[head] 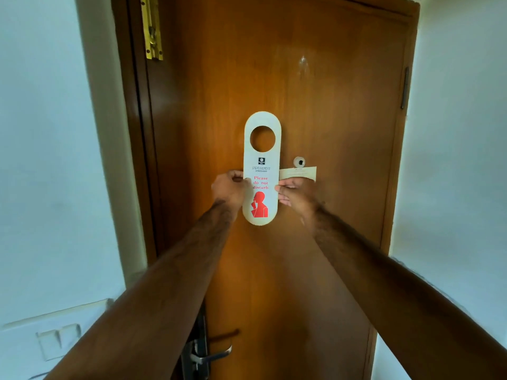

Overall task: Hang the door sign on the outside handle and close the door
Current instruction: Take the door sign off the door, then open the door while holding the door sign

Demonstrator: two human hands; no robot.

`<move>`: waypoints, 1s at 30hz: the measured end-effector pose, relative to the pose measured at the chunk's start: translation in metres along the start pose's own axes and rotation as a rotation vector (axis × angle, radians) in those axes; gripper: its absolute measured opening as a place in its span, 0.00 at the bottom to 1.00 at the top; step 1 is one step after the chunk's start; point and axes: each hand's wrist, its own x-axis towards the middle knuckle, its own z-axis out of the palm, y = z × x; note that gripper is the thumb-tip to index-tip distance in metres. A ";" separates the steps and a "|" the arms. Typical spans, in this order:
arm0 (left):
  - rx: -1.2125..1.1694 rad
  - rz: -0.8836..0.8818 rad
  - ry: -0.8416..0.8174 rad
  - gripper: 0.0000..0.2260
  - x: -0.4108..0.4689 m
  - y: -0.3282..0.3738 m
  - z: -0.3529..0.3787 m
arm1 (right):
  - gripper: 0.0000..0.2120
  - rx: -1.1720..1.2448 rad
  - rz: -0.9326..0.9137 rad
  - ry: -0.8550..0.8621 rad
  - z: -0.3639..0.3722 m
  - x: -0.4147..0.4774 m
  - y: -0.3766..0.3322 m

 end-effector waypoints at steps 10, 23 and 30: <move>0.007 -0.114 0.174 0.12 -0.014 -0.043 -0.068 | 0.12 0.044 -0.010 -0.107 0.087 -0.028 0.018; 0.164 -0.331 0.194 0.13 -0.053 -0.127 -0.096 | 0.13 -0.450 -0.056 -0.409 0.142 -0.090 0.128; 0.145 -0.358 0.242 0.10 -0.060 -0.155 -0.089 | 0.24 -0.718 -0.090 -0.698 0.155 -0.139 0.203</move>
